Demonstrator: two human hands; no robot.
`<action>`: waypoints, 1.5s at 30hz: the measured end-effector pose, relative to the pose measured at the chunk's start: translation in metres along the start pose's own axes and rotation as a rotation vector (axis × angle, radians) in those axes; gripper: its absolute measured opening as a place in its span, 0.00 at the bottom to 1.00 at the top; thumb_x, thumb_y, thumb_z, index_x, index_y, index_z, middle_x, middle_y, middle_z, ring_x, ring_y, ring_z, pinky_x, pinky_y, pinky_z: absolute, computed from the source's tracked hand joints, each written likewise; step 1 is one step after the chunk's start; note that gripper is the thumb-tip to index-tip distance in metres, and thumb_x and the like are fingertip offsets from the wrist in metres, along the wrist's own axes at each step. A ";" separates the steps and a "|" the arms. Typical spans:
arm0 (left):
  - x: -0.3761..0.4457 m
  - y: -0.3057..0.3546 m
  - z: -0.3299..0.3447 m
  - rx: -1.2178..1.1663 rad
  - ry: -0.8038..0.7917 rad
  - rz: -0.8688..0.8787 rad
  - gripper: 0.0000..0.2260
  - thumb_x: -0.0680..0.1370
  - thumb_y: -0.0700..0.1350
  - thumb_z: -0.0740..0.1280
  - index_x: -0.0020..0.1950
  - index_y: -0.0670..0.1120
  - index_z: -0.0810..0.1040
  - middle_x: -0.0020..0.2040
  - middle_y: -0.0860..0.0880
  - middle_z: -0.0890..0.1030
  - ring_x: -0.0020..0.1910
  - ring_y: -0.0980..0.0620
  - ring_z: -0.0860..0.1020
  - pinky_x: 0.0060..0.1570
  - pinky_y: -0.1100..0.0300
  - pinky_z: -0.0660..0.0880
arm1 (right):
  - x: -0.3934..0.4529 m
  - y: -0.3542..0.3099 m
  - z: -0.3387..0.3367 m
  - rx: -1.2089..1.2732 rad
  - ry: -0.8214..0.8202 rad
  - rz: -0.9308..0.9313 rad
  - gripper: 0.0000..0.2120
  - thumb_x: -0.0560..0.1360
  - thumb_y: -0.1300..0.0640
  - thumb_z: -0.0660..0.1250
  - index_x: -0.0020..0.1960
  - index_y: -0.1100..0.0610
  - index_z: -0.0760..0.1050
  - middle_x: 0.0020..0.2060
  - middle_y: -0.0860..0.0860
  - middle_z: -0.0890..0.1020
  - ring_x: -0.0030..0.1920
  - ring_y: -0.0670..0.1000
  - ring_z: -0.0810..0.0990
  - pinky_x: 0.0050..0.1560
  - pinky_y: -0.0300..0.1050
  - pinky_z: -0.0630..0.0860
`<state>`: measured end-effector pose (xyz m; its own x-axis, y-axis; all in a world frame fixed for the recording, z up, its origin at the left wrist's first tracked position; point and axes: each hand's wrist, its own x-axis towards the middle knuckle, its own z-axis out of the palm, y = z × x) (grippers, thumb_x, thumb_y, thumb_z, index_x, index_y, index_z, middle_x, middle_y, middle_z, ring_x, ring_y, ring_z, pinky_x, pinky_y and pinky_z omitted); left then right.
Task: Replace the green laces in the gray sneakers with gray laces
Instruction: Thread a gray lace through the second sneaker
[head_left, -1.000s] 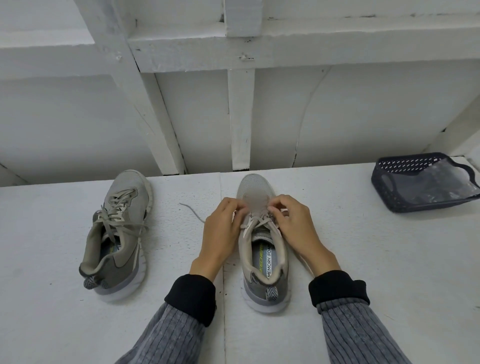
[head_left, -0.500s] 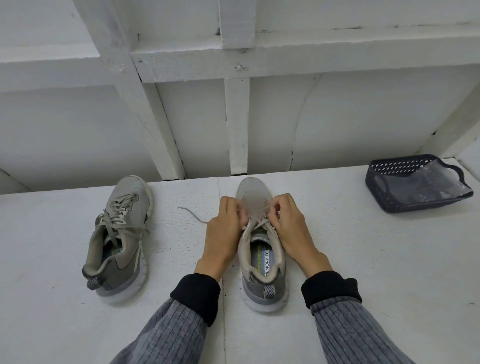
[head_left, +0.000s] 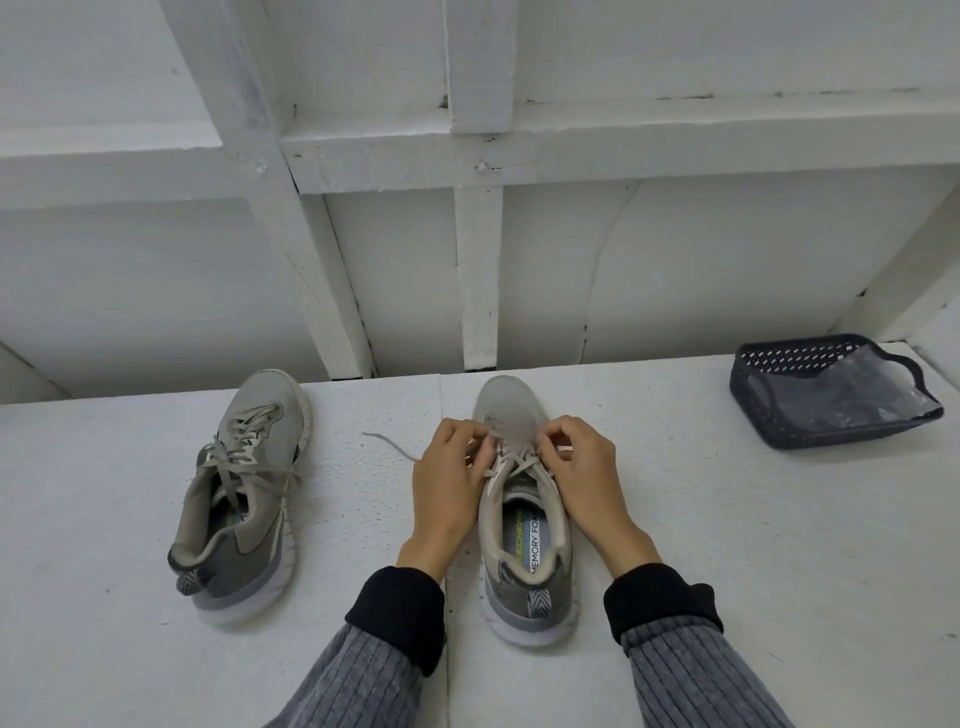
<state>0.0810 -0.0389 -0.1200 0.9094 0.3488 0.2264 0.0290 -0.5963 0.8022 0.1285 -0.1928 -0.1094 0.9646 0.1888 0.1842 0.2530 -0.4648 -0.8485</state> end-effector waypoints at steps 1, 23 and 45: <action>0.000 0.002 -0.001 -0.022 -0.004 -0.030 0.03 0.80 0.49 0.67 0.48 0.51 0.79 0.50 0.57 0.78 0.49 0.60 0.80 0.49 0.58 0.79 | -0.001 -0.001 -0.001 0.017 0.007 0.011 0.02 0.77 0.59 0.68 0.45 0.55 0.78 0.42 0.47 0.81 0.44 0.45 0.80 0.47 0.44 0.79; 0.009 0.019 -0.020 0.210 -0.269 0.159 0.06 0.83 0.49 0.60 0.54 0.49 0.73 0.56 0.55 0.74 0.51 0.52 0.81 0.48 0.48 0.76 | -0.014 -0.015 -0.011 -0.126 -0.145 -0.121 0.04 0.82 0.57 0.57 0.49 0.54 0.69 0.43 0.49 0.75 0.41 0.47 0.74 0.42 0.47 0.74; -0.012 0.017 -0.010 -0.104 0.019 -0.040 0.07 0.80 0.51 0.65 0.46 0.50 0.75 0.48 0.55 0.78 0.47 0.61 0.80 0.48 0.54 0.79 | -0.014 -0.017 -0.006 0.005 0.066 0.056 0.06 0.77 0.57 0.67 0.42 0.54 0.74 0.37 0.46 0.79 0.39 0.44 0.78 0.40 0.38 0.75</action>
<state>0.0669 -0.0458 -0.1035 0.9005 0.3848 0.2027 0.0209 -0.5038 0.8635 0.1116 -0.1931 -0.0944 0.9802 0.1047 0.1683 0.1979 -0.4683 -0.8611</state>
